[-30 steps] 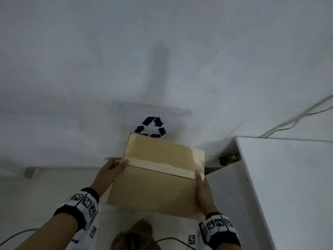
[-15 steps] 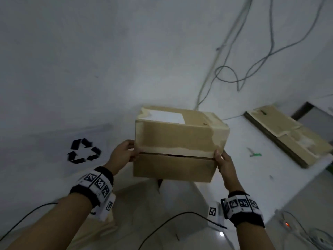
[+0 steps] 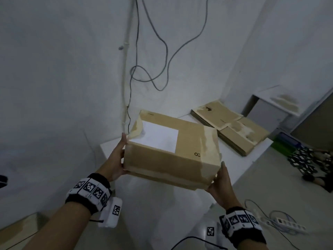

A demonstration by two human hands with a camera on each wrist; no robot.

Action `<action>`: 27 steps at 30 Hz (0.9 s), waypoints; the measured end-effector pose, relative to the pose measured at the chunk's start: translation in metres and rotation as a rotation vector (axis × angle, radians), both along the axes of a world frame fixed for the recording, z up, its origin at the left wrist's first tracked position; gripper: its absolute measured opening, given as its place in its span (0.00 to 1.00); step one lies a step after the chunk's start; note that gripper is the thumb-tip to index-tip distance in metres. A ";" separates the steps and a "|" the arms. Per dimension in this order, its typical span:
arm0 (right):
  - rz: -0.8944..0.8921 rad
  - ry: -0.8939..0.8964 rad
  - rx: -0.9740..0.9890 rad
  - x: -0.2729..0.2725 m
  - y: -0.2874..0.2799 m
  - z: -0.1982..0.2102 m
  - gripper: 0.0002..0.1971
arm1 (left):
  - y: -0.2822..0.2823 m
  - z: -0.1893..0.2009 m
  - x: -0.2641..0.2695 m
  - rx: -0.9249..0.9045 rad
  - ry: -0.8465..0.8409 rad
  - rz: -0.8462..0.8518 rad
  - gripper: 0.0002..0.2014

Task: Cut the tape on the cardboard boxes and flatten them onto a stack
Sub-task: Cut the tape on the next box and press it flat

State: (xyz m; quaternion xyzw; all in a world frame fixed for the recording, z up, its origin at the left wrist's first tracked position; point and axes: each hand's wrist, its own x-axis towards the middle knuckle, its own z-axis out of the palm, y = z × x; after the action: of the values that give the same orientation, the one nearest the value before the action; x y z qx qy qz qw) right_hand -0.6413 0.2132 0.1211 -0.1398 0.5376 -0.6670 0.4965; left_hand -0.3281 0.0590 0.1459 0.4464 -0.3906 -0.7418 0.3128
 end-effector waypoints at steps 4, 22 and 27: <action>0.034 0.058 0.049 -0.021 -0.009 -0.012 0.23 | -0.012 -0.015 -0.025 0.148 -0.072 -0.022 0.30; 0.200 0.090 0.224 -0.120 -0.175 -0.086 0.21 | -0.038 -0.144 -0.064 0.248 0.050 0.183 0.26; 0.358 0.357 0.441 -0.148 -0.178 -0.139 0.12 | -0.018 -0.174 -0.070 0.094 -0.379 0.437 0.18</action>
State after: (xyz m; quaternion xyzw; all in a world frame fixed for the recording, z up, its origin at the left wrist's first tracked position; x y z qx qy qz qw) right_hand -0.7891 0.0350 -0.0177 -0.2361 0.7144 -0.4018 0.5220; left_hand -0.3981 0.0406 -0.0285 0.6644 -0.3019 -0.5778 0.3656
